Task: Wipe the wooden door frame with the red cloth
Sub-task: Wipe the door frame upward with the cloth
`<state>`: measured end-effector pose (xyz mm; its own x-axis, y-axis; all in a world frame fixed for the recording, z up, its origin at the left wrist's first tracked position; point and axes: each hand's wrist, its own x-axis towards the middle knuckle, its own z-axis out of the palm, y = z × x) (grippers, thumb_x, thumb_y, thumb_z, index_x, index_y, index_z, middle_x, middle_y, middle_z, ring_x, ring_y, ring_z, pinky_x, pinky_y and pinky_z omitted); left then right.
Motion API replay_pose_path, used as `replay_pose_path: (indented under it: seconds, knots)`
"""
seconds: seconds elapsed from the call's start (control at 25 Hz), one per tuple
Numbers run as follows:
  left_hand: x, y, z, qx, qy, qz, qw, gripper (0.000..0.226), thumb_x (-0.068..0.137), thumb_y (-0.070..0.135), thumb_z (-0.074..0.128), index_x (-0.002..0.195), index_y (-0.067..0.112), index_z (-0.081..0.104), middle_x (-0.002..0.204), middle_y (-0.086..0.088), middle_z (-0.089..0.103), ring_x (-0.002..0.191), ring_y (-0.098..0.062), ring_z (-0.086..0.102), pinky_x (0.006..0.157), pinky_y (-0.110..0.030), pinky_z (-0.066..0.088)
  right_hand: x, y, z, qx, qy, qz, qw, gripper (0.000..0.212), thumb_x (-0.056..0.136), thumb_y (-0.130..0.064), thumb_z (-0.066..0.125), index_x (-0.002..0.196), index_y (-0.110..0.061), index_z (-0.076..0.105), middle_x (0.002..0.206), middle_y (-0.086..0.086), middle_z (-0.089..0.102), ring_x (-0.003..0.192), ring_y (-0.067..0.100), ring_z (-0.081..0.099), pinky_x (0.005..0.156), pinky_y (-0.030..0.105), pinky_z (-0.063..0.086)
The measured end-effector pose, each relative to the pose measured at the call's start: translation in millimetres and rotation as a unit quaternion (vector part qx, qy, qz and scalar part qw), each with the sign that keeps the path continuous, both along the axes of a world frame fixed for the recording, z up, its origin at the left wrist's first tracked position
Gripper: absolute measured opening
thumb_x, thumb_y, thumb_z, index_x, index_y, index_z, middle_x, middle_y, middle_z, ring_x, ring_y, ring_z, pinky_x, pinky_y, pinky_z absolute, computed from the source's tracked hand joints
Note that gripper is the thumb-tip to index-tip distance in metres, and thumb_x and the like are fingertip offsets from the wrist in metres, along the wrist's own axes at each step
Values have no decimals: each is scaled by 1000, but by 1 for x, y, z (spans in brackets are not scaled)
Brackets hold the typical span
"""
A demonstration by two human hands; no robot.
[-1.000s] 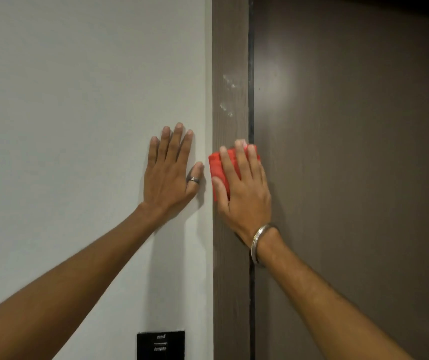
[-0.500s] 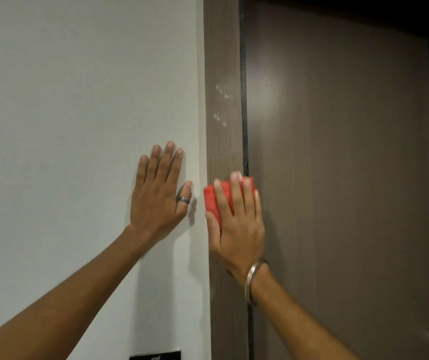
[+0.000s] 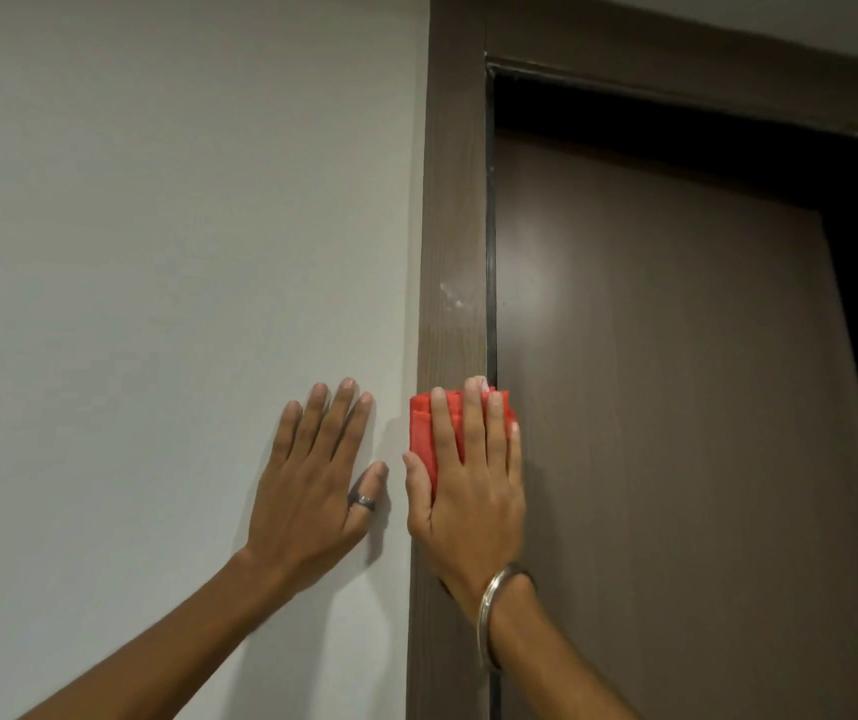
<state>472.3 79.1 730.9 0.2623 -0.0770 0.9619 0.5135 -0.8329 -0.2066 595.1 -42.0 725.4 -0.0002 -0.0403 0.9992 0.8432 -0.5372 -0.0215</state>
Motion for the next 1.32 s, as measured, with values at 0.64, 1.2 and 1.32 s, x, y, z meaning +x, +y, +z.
replay_pose_path:
  seconds: [0.64, 1.2, 1.32]
  knots:
    - [14, 4, 131, -13, -39, 15, 999, 80, 97, 61, 4, 166, 21, -3, 176, -2, -11, 161, -20, -17, 133, -44, -7, 1, 10, 115, 45, -3, 26, 999, 67, 105, -53, 29, 165, -23, 27, 173, 11, 25, 161, 34, 21, 129, 53, 24]
    - [19, 9, 133, 9, -58, 7, 998, 76, 100, 59, 9, 167, 23, 1, 176, 0, -5, 162, -19, -14, 133, -44, -6, -1, 3, 296, 14, 9, 53, 998, 61, 109, -51, 27, 165, -26, 24, 174, 10, 19, 162, 37, 14, 126, 56, 25]
    - [17, 8, 133, 9, -59, 8, 998, 76, 100, 58, 10, 167, 21, 4, 176, -2, -2, 162, -21, -10, 134, -46, -2, -5, -2, 322, 0, 16, 59, 998, 60, 110, -50, 26, 165, -26, 22, 174, 10, 19, 162, 38, 13, 126, 57, 24]
